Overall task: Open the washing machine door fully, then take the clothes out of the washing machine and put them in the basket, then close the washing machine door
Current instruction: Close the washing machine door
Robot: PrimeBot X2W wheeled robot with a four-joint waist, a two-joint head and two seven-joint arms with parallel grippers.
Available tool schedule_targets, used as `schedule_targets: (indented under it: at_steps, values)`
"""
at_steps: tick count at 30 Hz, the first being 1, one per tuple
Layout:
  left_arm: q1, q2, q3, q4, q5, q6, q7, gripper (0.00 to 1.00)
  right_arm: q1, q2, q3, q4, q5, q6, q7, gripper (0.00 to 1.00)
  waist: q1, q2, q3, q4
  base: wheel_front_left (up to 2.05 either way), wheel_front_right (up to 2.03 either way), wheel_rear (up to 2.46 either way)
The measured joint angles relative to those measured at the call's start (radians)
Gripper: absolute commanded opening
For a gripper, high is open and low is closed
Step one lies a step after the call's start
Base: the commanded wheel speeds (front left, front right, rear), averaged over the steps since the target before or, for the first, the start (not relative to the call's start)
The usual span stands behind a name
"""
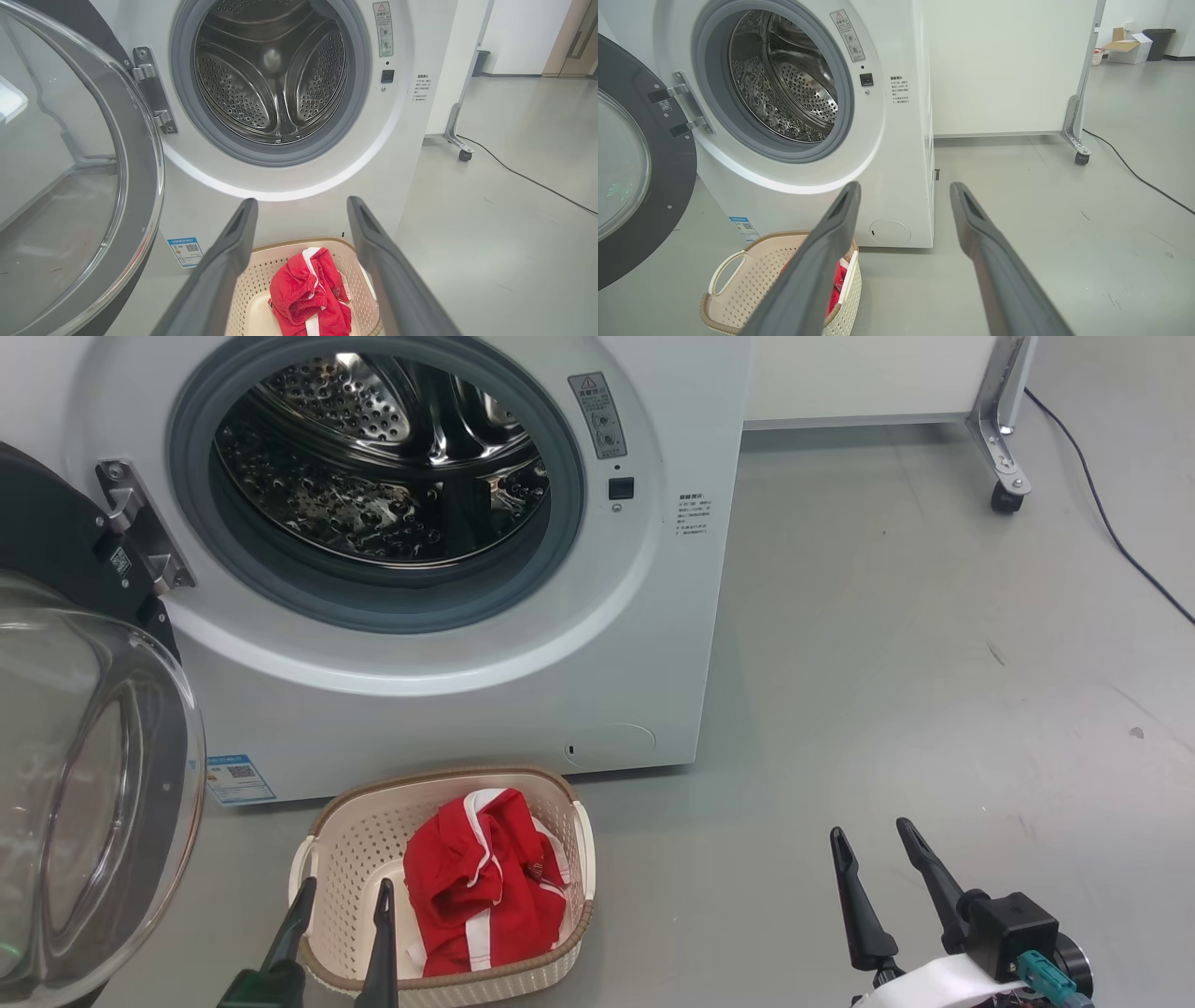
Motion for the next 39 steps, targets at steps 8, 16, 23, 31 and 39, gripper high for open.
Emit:
schedule_targets:
  at_steps: [8, 16, 23, 31, 39]
  values:
    - [0.0, 0.001, 0.002, -0.009, 0.001, 0.004, 0.0, 1.0, 0.0, 0.0, -0.002, 0.0, 0.0, -0.001, 0.0, 1.0, 0.0, 0.0, 0.004, -0.001, -0.24, 0.24, 0.0]
    - [0.0, 0.001, 0.002, -0.011, 0.001, 0.008, 0.0, 1.0, 0.0, 0.0, -0.002, 0.0, 0.0, -0.001, 0.0, 1.0, 0.0, 0.0, 0.005, -0.001, -0.01, 0.01, 0.0]
    - [0.0, 0.001, 0.002, -0.012, 0.002, 0.008, 0.0, 1.0, 0.0, 0.0, -0.004, 0.0, 0.0, -0.001, 0.0, 1.0, 0.0, 0.0, 0.002, 0.003, 0.0, 0.0, 0.0]
    - [-0.001, 0.001, -0.009, -0.015, 0.014, 0.008, 0.0, 1.0, 0.0, 0.001, -0.028, -0.008, -0.003, -0.009, 0.0, 1.0, 0.0, 0.0, 0.001, 0.031, 0.0, 0.0, 0.0]
    - [-0.002, 0.001, -0.008, -0.018, 0.029, 0.01, 0.0, 1.0, 0.0, 0.001, -0.037, -0.018, -0.012, -0.009, 0.0, 1.0, 0.0, 0.0, -0.001, 0.09, 0.0, 0.0, 0.0]
